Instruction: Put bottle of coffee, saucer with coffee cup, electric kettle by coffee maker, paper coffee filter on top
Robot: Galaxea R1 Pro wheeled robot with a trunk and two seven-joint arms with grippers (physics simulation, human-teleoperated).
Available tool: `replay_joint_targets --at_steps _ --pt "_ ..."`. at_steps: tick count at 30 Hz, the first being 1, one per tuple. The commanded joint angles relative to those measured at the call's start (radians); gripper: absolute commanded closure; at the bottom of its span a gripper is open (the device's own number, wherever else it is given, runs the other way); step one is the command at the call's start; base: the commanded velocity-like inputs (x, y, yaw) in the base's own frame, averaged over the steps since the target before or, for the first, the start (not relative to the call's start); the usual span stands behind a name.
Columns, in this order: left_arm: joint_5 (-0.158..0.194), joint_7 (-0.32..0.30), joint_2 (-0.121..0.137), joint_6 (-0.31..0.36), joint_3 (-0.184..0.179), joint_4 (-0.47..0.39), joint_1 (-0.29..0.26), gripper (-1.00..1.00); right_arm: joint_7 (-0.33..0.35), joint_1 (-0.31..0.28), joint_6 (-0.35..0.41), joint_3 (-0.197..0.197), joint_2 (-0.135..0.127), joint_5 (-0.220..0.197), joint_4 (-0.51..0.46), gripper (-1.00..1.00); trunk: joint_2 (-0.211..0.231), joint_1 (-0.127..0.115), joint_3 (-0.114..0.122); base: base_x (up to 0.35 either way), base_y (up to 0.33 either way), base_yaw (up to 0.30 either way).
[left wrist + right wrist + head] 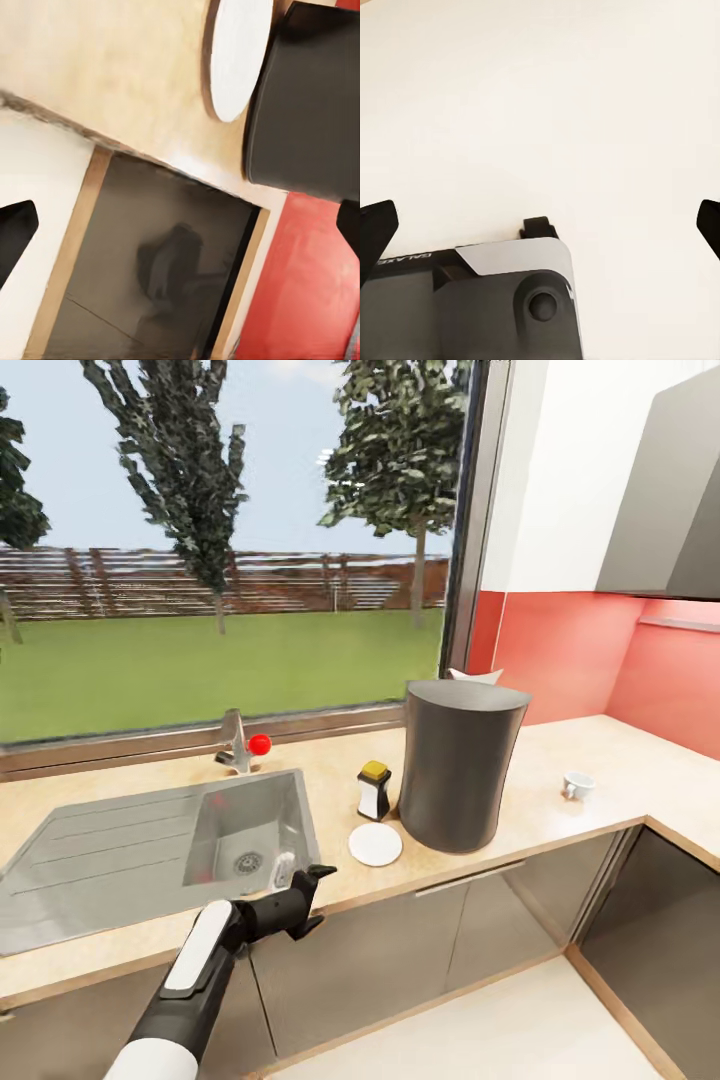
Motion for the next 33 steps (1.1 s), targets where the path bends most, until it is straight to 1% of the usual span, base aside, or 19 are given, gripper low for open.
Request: replay_joint_targets --at_steps 1,3,6,9,10,12,14,16,17,18,19,22,24,25,26,27,30,32,33 --pt "0.012 0.009 0.001 0.007 -0.019 -0.012 0.014 -1.00 -0.004 -0.001 0.002 0.008 0.000 -0.009 -0.001 -1.00 -0.002 0.000 -0.002 -0.265 0.221 0.000" --pt "0.014 0.006 0.003 0.011 -0.093 -0.044 0.051 -1.00 -0.004 -0.001 0.002 0.008 0.000 -0.009 -0.001 -1.00 -0.002 0.000 -0.002 -0.254 0.213 0.000" --pt "0.008 0.005 0.010 0.012 -0.175 -0.054 0.104 -1.00 -0.004 -0.001 0.002 0.009 0.000 -0.009 -0.001 -1.00 -0.002 0.000 -0.002 -0.165 0.143 0.000" --pt "-0.018 0.005 0.051 0.011 -0.233 -0.046 0.178 -1.00 -0.004 -0.001 0.002 0.009 0.001 -0.009 -0.001 -1.00 -0.002 0.000 -0.002 -0.037 0.033 0.000" --pt "-0.056 0.005 0.088 0.005 -0.255 -0.042 0.232 -1.00 -0.004 -0.001 0.002 0.009 0.001 -0.009 -0.001 -1.00 -0.002 0.000 -0.002 -0.009 0.008 0.000" --pt "-0.099 0.006 0.107 0.000 -0.265 -0.030 0.271 -1.00 -0.004 -0.001 0.002 0.009 0.001 -0.009 -0.001 -1.00 -0.002 0.000 -0.002 -0.006 0.005 0.000" --pt "-0.239 0.005 0.124 -0.028 -0.273 0.053 0.317 -1.00 -0.004 -0.001 0.002 0.009 0.002 -0.009 -0.001 -1.00 -0.002 0.000 -0.002 -0.002 0.002 0.000" --pt "-0.359 -0.014 0.127 -0.086 -0.275 0.151 0.328 -1.00 -0.004 -0.001 0.002 0.009 0.002 -0.009 -0.001 -1.00 -0.002 0.000 -0.002 0.000 0.000 0.000" --pt "-0.517 -0.099 0.128 -0.209 -0.277 0.316 0.333 -1.00 -0.004 -0.001 0.002 0.009 0.002 -0.009 -0.001 -1.00 -0.002 0.000 -0.002 0.000 0.000 0.000" --pt "-0.549 -0.123 0.128 -0.238 -0.278 0.352 0.334 -1.00 -0.004 -0.001 0.002 0.009 0.002 -0.009 -0.001 -1.00 -0.002 0.000 -0.002 0.000 0.000 0.000" --pt "-0.650 -0.200 0.128 -0.327 -0.278 0.457 0.335 -1.00 -0.004 -0.001 0.002 0.010 0.002 -0.009 -0.001 -1.00 -0.002 0.000 -0.002 0.000 0.000 0.000" --pt "-0.877 -0.331 0.128 -0.485 -0.279 0.660 0.336 -1.00 -0.004 -0.001 0.002 0.010 0.002 -0.008 0.000 -1.00 -0.002 0.000 -0.002 0.000 0.000 0.000" --pt "-1.106 -0.389 0.128 -0.682 -0.277 0.881 0.339 -1.00 -0.001 0.003 0.002 0.010 0.001 -0.005 0.000 -1.00 -0.002 0.000 -0.002 0.000 0.000 0.000" --pt "-1.190 -0.397 0.129 -0.803 -0.276 0.977 0.349 -1.00 -0.001 0.009 0.002 0.011 0.001 -0.002 0.001 -1.00 -0.002 0.000 -0.002 0.000 0.000 0.000" --pt "-1.227 -0.398 0.131 -0.871 -0.275 1.020 0.361 -1.00 0.000 0.013 0.002 0.011 0.001 0.005 0.001 -1.00 -0.002 0.000 -0.002 0.000 0.000 0.000" --pt "-1.259 -0.396 0.141 -0.939 -0.271 1.055 0.383 -1.00 0.001 0.017 0.002 0.012 0.001 0.024 0.000 -1.00 -0.002 0.000 -0.002 0.000 0.000 0.000" --pt "-1.270 -0.394 0.187 -0.997 -0.259 1.085 0.409 -1.00 0.030 0.025 0.000 0.011 0.000 0.077 0.000 -1.00 -0.002 0.000 -0.002 0.000 0.000 0.000" --pt "-1.190 -0.394 0.211 -1.012 -0.230 1.091 0.416 -1.00 0.098 0.044 -0.003 0.010 -0.019 0.096 0.000 -1.00 -0.002 0.000 -0.002 0.000 0.000 0.000" --pt "-1.174 -0.394 0.212 -1.013 -0.226 1.090 0.416 -1.00 0.103 0.047 -0.005 0.010 -0.028 0.097 0.000 -1.00 -0.002 0.000 -0.002 0.000 0.000 0.000"
